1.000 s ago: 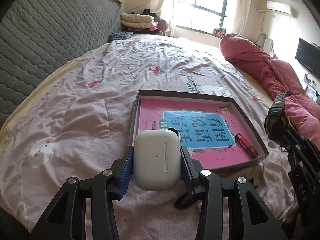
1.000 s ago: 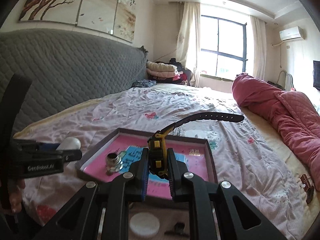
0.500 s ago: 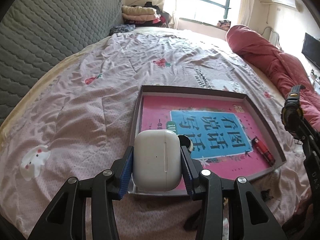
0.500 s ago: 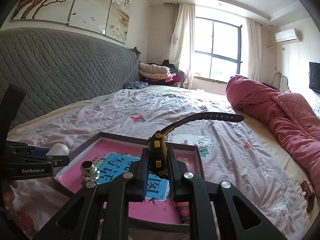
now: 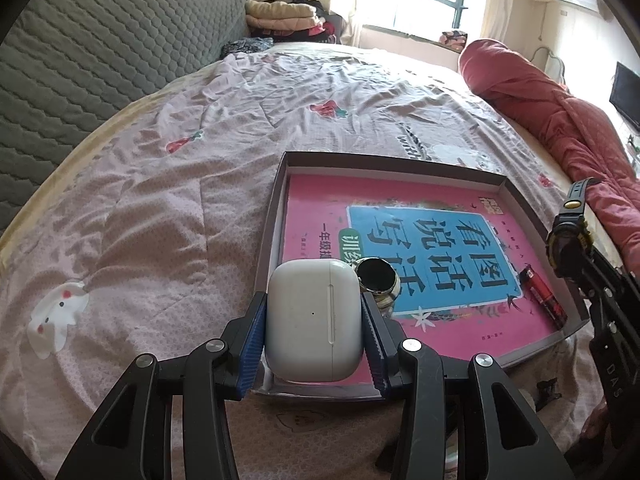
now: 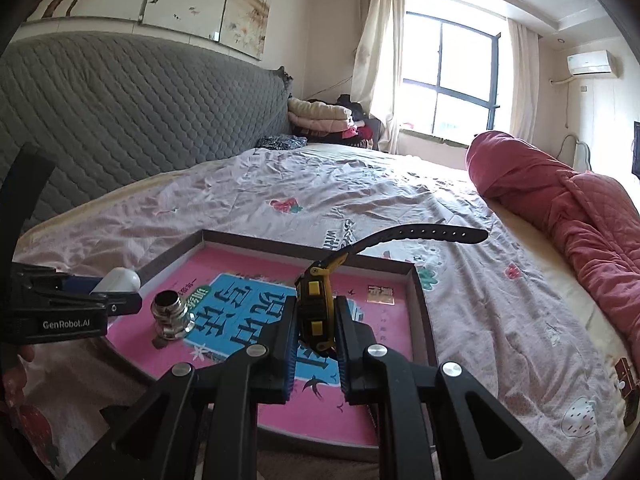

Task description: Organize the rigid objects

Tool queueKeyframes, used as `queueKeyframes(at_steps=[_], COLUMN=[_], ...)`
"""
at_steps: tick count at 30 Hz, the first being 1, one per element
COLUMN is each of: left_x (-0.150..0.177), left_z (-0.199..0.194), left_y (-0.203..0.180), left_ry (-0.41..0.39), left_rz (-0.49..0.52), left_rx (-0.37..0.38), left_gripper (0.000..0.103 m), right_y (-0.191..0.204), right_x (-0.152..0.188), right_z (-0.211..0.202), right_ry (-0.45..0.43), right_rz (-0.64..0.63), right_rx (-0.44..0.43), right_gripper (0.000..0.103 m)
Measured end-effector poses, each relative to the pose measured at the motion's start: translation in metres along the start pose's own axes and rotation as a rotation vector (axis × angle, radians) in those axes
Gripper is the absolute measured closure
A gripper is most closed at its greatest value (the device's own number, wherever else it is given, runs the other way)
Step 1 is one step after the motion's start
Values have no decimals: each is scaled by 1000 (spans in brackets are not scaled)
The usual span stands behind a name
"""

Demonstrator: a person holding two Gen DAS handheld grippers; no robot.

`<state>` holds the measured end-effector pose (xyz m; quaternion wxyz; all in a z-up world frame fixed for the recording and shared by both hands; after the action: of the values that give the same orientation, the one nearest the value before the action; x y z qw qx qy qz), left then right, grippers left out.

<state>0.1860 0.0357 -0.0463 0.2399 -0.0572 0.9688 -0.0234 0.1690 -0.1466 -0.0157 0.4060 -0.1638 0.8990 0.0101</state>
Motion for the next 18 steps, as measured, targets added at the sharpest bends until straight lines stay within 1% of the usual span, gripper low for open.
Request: queueKeyframes(at_steps=[18], left_x=[11], left_z=[14], left_y=[-11], left_ry=[25], left_rz=[35], left_rx=[12], left_gripper=[57], right_y=[-2], right_x=[4], right_z=[12], right_ry=[42], right_rz=[28], right_rx=[-45], right_gripper=[86])
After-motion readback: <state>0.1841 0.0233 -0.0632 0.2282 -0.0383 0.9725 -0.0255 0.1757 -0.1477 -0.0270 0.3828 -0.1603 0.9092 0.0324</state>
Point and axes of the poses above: each gripper's, at about its wrist camera, not at the fingertips, and z roughly the way its jaws point, y to its left, x to its underside, the point moved 4 cm from there along z, roughly the way its jaws point, and after that the axes turned 13 degrees about y, right-handed, at the moved point
